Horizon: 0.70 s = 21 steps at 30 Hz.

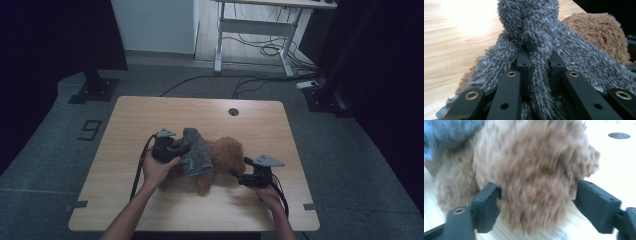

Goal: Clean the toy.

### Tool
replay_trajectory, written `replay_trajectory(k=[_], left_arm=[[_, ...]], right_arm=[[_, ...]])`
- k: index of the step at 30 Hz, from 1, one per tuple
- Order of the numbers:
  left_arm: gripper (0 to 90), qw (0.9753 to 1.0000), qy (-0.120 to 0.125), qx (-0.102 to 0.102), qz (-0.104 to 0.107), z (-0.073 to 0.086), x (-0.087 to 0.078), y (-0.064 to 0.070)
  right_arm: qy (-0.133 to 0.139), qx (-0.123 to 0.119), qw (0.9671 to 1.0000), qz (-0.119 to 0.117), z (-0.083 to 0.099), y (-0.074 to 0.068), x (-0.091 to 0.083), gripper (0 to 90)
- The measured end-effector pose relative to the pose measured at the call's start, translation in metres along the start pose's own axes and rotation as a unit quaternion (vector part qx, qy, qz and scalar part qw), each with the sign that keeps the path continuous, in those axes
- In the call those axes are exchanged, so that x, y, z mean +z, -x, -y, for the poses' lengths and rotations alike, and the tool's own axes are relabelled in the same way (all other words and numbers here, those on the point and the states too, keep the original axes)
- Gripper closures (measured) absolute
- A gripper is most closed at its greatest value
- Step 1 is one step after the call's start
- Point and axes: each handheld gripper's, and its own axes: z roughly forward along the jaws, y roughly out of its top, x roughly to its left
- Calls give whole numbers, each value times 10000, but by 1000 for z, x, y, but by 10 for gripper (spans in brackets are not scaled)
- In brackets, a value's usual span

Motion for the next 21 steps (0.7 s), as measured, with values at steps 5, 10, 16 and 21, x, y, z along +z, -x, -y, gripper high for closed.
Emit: replay_trajectory(k=[5,10,16,21], left_arm=[[757,9999,57,133,56,13,-4,7],[757,9996,123,172,205,30,-11,10],[757,9996,93,194,196,31,-11,13],[746,9997,21,75,241,20,-15,16]], right_arm=[[186,168,9997,-33,-13,-5,-2,140],[-170,217,9996,-17,-9,-8,11,44],[-422,84,9991,-12,0,-11,21,146],[-319,-19,9995,40,2,-12,19,299]])
